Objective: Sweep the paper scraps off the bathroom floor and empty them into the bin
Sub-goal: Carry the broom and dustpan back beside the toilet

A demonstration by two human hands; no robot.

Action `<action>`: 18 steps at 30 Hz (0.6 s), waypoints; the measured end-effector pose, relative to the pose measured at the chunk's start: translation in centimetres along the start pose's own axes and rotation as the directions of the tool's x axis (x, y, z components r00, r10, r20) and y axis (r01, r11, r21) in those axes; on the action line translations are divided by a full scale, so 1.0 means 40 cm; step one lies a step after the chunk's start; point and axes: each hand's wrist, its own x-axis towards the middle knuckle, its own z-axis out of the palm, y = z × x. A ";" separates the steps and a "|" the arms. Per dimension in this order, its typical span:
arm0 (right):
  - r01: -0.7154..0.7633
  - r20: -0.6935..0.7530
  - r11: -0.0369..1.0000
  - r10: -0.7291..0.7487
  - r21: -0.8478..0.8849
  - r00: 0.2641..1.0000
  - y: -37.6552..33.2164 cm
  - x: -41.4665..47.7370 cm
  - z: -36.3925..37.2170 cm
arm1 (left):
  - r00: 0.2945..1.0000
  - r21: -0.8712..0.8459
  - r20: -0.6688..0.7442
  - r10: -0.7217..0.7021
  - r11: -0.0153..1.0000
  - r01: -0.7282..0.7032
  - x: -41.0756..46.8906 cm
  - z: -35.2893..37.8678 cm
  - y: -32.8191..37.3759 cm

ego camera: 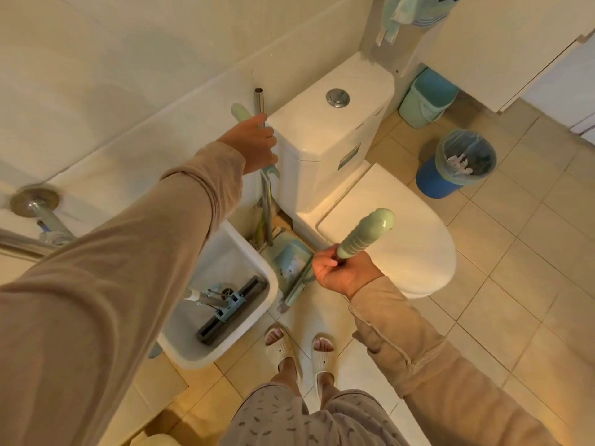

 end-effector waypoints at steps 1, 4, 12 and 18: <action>0.009 -0.008 1.000 -0.009 0.008 1.000 0.004 0.006 0.002 | 1.000 0.002 -0.002 -0.001 1.000 0.001 0.002 0.005 0.001; 0.011 -0.026 1.000 -0.011 0.016 1.000 0.012 0.032 -0.007 | 0.993 -0.018 0.117 -0.033 0.999 0.035 0.010 0.030 0.047; -0.002 0.015 0.996 0.003 -0.091 1.000 0.019 0.073 0.068 | 0.957 -0.095 0.227 -0.179 0.974 0.205 -0.028 0.059 0.053; -0.051 0.113 0.985 0.071 -0.166 0.991 -0.021 0.078 0.206 | 0.967 -0.105 0.190 -0.168 0.976 0.191 -0.021 0.045 0.025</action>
